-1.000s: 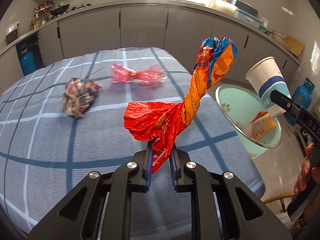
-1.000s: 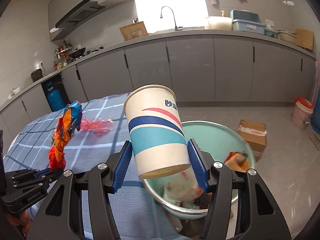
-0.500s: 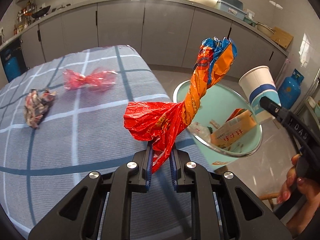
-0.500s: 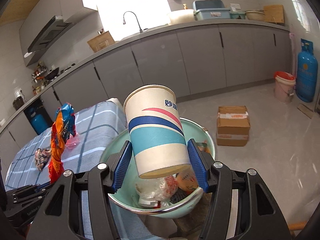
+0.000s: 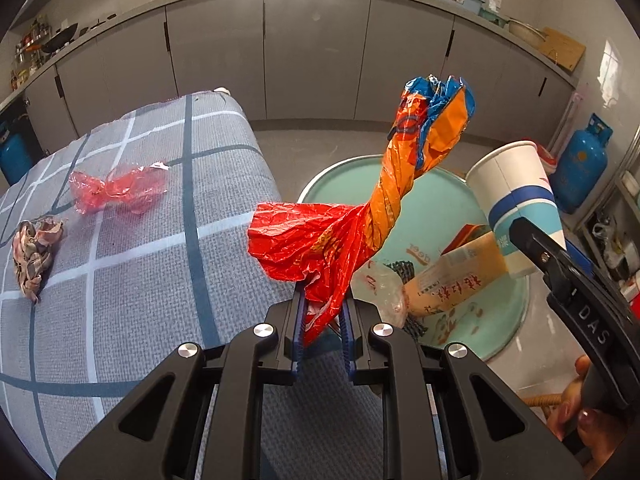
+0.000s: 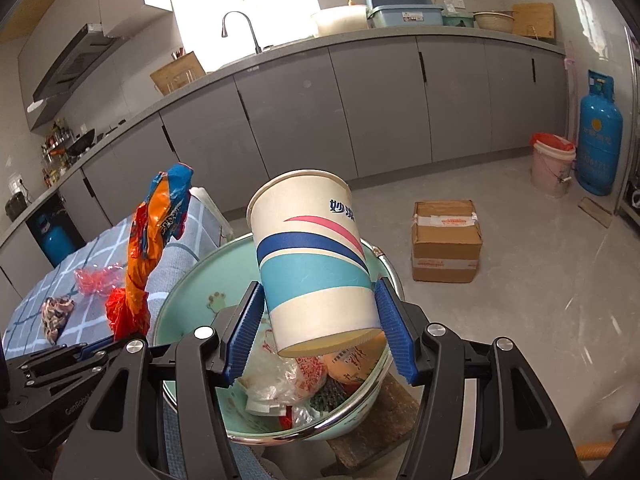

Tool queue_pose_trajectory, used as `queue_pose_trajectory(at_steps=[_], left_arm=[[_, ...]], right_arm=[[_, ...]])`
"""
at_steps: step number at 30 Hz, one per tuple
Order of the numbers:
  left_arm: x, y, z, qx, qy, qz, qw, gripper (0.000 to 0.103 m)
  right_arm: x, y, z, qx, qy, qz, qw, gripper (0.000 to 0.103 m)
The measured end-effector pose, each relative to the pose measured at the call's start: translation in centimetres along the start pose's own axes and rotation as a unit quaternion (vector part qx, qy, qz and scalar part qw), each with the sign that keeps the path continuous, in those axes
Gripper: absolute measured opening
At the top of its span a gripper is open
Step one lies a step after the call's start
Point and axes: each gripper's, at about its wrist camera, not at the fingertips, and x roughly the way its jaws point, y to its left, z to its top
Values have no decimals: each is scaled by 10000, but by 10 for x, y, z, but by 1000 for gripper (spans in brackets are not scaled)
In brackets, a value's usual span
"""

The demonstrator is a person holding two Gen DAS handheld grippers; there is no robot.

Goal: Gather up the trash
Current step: 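Open both tools to drop the cup and bag into the basin, then move left tool to the plaid rag and grasp it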

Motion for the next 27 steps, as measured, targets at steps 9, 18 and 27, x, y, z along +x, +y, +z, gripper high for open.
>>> queue_pose_trajectory(at_steps=[9, 18, 27], left_arm=[[8, 1, 5, -49, 29, -74, 10000, 51], [-12, 24, 2, -332, -388, 274, 9983, 71], [-33, 53, -16, -499, -687, 608, 9945, 87]], right_arm=[[17, -3, -1, 237, 316, 126, 9991, 72], [3, -26, 2, 795, 19, -31, 9968, 74], [3, -20, 3, 691, 52, -11, 9976, 75]])
